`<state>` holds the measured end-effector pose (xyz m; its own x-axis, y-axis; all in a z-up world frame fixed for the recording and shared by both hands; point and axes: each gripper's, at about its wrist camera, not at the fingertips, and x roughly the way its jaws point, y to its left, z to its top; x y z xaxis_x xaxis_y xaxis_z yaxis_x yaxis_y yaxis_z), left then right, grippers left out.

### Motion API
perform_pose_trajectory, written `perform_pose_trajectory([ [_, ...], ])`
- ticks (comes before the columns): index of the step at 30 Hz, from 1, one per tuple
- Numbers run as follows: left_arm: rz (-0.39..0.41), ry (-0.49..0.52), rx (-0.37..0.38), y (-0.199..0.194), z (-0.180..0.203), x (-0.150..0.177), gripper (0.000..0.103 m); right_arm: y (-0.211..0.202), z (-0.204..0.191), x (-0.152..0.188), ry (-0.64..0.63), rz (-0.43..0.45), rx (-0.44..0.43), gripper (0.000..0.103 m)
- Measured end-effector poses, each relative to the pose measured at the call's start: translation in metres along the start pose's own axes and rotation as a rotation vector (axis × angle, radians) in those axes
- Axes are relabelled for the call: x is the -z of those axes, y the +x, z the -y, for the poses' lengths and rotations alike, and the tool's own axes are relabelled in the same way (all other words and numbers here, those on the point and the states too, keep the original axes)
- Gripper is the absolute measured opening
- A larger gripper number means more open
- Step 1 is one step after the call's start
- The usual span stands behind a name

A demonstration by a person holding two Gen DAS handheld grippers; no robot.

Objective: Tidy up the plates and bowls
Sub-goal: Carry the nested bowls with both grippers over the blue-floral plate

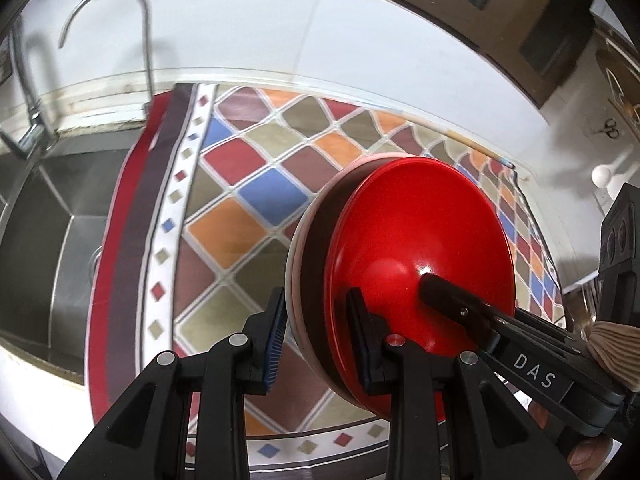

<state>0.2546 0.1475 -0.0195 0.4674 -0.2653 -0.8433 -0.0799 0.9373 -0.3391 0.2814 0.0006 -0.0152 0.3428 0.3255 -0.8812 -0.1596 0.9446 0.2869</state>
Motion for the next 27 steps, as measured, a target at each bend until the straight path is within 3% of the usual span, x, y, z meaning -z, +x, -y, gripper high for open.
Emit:
perform_pose_trajectory([
  [14,-0.054,0.059,0.053,0.025,0.066,0.006,0.029,-0.032,0.067,0.004,0.079,0.035,0.053,0.027],
  [27,-0.13,0.057,0.051,0.067,0.095,0.008,0.029,-0.028,0.12,0.005,0.136,0.0,0.084,0.027],
])
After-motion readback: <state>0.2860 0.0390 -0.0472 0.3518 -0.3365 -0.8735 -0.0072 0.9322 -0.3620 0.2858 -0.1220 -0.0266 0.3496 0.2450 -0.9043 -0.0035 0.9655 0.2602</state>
